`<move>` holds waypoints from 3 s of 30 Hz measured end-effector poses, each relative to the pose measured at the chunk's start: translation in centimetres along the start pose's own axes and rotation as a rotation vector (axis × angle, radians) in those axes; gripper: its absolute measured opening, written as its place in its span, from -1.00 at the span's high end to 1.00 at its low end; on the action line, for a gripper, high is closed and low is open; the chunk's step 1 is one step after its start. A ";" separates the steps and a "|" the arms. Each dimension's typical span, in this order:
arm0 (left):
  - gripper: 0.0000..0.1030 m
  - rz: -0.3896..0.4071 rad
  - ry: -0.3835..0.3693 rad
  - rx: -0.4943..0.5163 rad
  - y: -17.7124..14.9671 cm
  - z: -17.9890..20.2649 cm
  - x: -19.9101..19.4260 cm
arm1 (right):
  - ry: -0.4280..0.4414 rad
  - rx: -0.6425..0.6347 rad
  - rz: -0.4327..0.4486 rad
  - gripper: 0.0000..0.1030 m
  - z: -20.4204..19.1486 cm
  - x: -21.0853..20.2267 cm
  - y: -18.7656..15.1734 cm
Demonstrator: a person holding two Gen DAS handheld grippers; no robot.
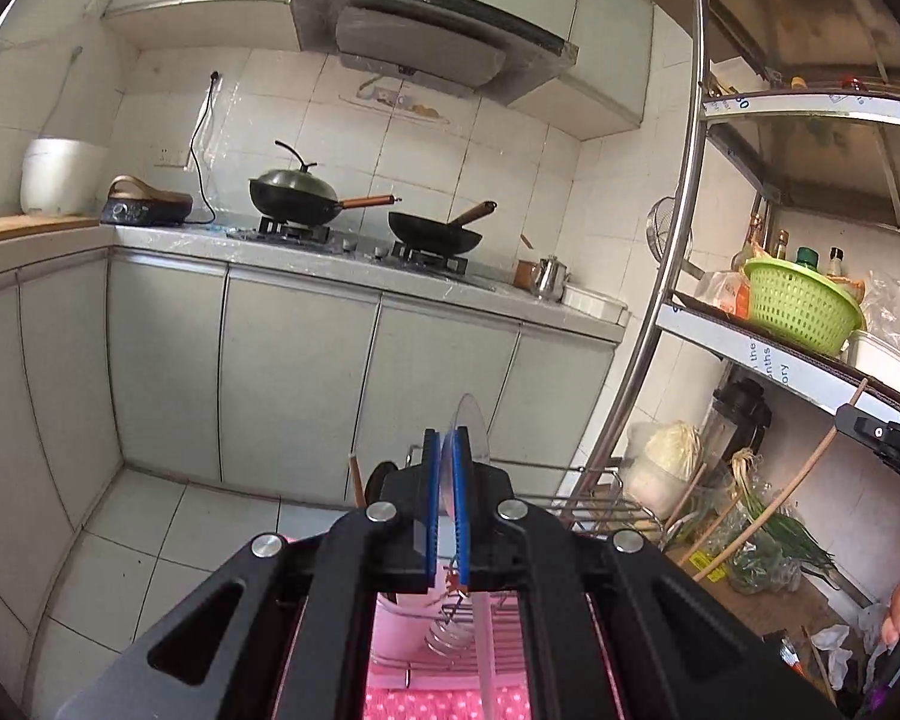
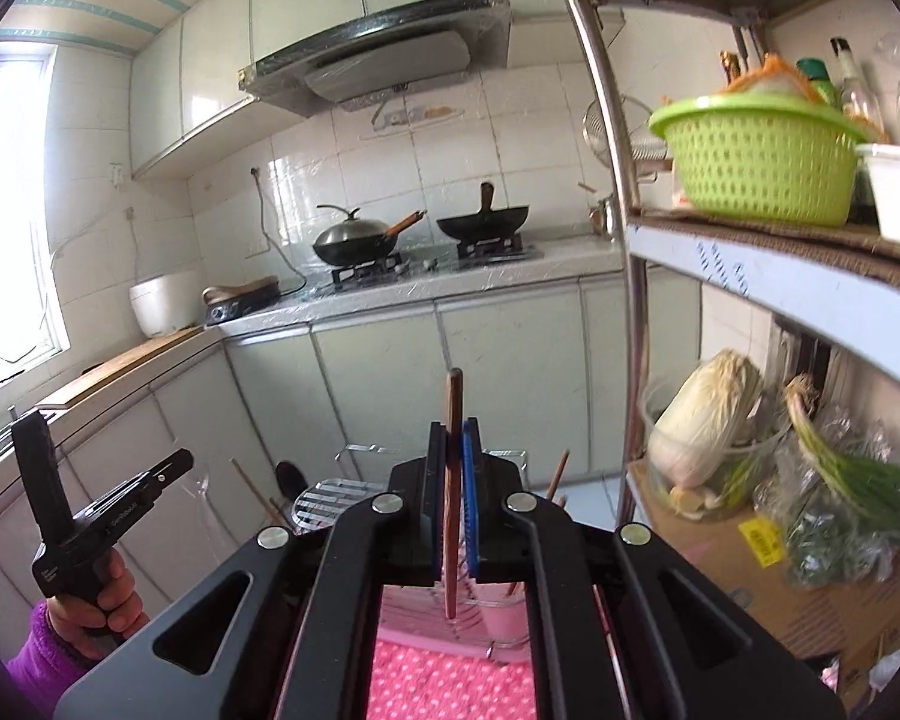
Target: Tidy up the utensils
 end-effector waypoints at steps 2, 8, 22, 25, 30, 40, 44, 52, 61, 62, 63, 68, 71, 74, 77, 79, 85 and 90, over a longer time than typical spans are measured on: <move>0.93 0.031 0.009 0.011 0.5 0.4 0.4 | -0.019 -0.013 0.018 0.89 0.2 0.1 0.6; 0.93 0.099 0.070 0.062 1.1 1.3 2.5 | -0.051 -0.044 0.026 0.89 0.4 1.9 0.8; 0.93 0.250 0.183 0.198 -2.0 2.1 6.9 | -0.061 -0.074 -0.044 0.89 0.5 6.6 -1.4; 0.93 0.247 0.185 0.214 -3.7 2.1 7.2 | -0.054 -0.072 -0.069 0.89 0.4 7.1 -2.3; 0.92 0.212 0.171 0.192 -6.3 1.7 6.8 | -0.039 -0.073 -0.109 0.89 0.0 7.5 -4.1; 0.89 0.061 0.104 0.119 -8.6 0.3 6.3 | -0.040 -0.026 -0.183 0.89 0.6 7.8 -7.3; 0.89 -0.026 0.079 0.069 -9.3 -0.5 6.7 | -0.038 -0.009 -0.206 0.89 1.0 8.1 -7.9; 0.87 -0.122 0.063 -0.004 -9.8 -1.9 7.8 | -0.038 -0.014 -0.218 0.89 0.9 8.9 -8.1; 0.85 -0.177 0.038 -0.027 -9.3 -1.8 8.4 | -0.045 -0.027 -0.232 0.89 0.7 8.9 -8.0; 0.84 -0.184 0.038 -0.033 -9.4 -1.8 8.4 | -0.047 -0.023 -0.234 0.88 0.7 8.9 -8.0; 0.83 -0.193 0.036 -0.038 -9.3 -1.8 8.5 | -0.045 -0.018 -0.237 0.88 0.8 8.8 -8.0; 0.54 -0.243 0.021 -0.064 -9.2 -1.9 8.6 | -0.048 -0.015 -0.244 0.23 0.9 8.6 -8.2; 0.53 -0.258 0.018 -0.062 -9.0 -1.8 8.4 | -0.042 -0.027 -0.245 0.21 0.6 8.3 -8.1; 0.53 -0.274 0.009 -0.057 -8.8 -1.5 8.1 | -0.045 -0.039 -0.244 0.21 0.3 7.8 -8.2; 0.53 -0.289 0.000 -0.058 -8.6 -1.3 7.5 | -0.045 -0.038 -0.245 0.20 0.1 7.2 -8.5; 0.53 -0.300 -0.014 -0.061 -8.4 -1.4 7.1 | -0.044 -0.040 -0.244 0.19 0.0 6.7 -8.6; 0.53 -0.293 -0.018 -0.031 -7.7 -0.7 4.8 | -0.035 -0.047 -0.235 0.02 -0.6 5.0 -9.2; -0.13 -0.294 -0.040 -0.042 -7.7 -0.3 2.6 | -0.008 -0.035 -0.237 -0.04 -1.4 3.8 -10.3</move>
Point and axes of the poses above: each gripper's, at about its wrist camera, not at the fingertips, and x roughly the way its jaws point, z to its right, y to its top, the point moved 2 cm from there along x, roughly the way its jaws point, and after that the axes turned 1 degree about y, right-handed, at the moved point
